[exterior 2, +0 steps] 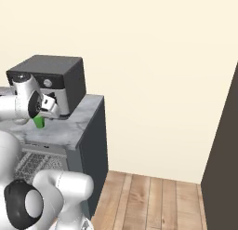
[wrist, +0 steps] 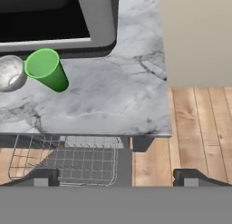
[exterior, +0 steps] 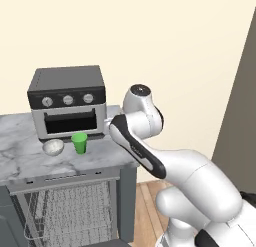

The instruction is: Pick up the cup and bowl from the counter, place them in the dishwasher, and close the dishwasher door.

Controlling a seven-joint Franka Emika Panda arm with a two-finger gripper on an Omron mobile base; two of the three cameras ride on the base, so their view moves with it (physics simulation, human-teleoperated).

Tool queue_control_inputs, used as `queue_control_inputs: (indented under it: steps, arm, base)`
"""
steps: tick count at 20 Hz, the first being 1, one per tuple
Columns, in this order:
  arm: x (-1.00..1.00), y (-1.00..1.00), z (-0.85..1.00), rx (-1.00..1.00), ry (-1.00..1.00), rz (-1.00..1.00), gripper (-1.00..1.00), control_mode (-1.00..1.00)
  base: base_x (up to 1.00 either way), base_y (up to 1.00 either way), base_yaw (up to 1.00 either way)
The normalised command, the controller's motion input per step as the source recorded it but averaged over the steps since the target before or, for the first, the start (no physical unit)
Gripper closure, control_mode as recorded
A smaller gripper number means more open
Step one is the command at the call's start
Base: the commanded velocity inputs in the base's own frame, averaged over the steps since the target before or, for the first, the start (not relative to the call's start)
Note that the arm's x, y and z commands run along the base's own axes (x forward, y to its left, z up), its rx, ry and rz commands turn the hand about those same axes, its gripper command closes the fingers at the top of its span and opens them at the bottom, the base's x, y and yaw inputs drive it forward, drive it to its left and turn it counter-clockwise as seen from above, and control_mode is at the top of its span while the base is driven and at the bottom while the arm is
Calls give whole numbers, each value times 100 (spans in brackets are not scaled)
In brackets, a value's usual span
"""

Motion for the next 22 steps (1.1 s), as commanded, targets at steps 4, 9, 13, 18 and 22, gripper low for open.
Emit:
queue_control_inputs:
  steps: [4,9,13,18,22]
  arm:
    - [11,34,-17,0,0,-1,-100,-100]
    - [16,36,-16,0,0,-4,-100,-100]
    - [20,32,-9,0,0,-5,-100,-100]
    - [19,28,-10,0,0,-5,-100,-100]
    - [24,14,-13,0,0,-5,-100,-100]
  base:
    - [0,0,0]
    - [0,0,0]
    - [0,0,0]
    - [0,0,0]
    - [0,0,0]
